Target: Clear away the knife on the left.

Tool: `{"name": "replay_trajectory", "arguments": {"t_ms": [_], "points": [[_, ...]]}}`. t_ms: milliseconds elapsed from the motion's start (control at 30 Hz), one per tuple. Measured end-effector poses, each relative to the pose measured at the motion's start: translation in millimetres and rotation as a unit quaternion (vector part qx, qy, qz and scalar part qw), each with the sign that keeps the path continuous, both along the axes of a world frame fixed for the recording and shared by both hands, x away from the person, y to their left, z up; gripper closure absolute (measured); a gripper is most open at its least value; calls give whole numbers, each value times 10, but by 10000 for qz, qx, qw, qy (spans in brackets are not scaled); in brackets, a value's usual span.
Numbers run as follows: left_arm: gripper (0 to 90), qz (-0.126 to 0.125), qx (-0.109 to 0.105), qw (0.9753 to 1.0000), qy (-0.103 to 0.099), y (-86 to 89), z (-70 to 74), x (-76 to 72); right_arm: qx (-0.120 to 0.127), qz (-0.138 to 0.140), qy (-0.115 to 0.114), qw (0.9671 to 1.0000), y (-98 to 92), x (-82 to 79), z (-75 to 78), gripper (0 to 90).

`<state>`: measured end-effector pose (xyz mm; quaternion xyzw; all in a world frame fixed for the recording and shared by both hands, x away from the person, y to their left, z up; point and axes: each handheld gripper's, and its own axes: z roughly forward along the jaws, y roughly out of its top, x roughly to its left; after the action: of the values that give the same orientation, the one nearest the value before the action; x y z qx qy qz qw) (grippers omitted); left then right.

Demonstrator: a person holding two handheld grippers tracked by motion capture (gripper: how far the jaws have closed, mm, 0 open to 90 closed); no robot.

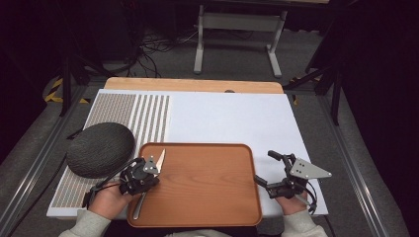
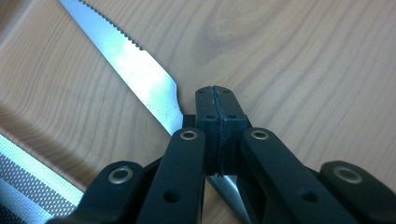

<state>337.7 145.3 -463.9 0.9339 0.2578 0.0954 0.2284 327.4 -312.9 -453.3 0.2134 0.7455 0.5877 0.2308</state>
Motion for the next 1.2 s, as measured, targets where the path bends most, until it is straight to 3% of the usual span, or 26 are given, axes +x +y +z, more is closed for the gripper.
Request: {"name": "replay_trajectory", "arguments": {"t_ms": [500, 1200], "points": [[897, 250, -74, 9995, 170, 131, 0, 48, 9, 6, -3, 10000, -2, -1, 0, 28], [892, 384, -59, 9990, 200, 200, 3, 88, -6, -25, -7, 10000, -18, -14, 2, 28]]}}
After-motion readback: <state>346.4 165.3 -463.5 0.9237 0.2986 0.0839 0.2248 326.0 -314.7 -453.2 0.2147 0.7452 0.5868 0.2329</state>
